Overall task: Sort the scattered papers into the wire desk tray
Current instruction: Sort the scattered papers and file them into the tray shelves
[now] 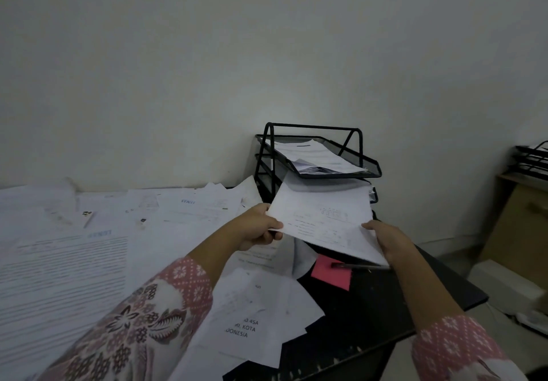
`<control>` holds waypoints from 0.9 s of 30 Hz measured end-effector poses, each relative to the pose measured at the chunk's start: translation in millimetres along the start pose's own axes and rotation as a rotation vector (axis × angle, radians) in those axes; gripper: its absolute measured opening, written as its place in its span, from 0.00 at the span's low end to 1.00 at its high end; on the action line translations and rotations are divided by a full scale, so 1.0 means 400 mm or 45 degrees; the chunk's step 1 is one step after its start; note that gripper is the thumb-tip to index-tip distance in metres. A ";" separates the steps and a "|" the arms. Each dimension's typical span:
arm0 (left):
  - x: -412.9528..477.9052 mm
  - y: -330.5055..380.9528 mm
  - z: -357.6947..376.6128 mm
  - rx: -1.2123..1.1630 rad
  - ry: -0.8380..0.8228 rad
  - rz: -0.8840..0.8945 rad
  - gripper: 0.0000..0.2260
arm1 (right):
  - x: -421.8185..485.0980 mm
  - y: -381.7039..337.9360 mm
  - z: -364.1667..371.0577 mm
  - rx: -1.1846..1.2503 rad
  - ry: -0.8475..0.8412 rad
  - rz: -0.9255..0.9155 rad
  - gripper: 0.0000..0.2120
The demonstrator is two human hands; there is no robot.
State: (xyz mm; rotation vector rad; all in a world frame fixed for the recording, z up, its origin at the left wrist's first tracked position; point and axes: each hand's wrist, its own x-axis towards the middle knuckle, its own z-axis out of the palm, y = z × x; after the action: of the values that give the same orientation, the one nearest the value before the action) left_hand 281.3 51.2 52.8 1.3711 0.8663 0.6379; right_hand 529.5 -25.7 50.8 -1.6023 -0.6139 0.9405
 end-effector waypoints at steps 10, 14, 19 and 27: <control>0.092 0.023 0.146 -0.173 0.349 0.094 0.13 | 0.020 -0.009 -0.013 0.592 -0.063 -0.071 0.03; 0.113 0.018 0.178 0.057 0.483 0.241 0.12 | 0.039 -0.021 0.007 0.636 0.062 -0.161 0.01; 0.140 -0.010 0.146 0.803 0.754 0.477 0.17 | 0.094 -0.063 0.027 0.597 0.170 -0.250 0.10; 0.149 -0.055 0.083 1.385 0.605 0.580 0.24 | 0.209 -0.113 0.072 0.539 0.236 -0.262 0.06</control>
State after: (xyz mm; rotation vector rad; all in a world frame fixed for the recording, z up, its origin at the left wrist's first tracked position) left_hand 339.7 78.8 21.3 2.5004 1.3949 0.9119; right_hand 555.1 67.8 71.9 -1.2049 -0.4081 0.7029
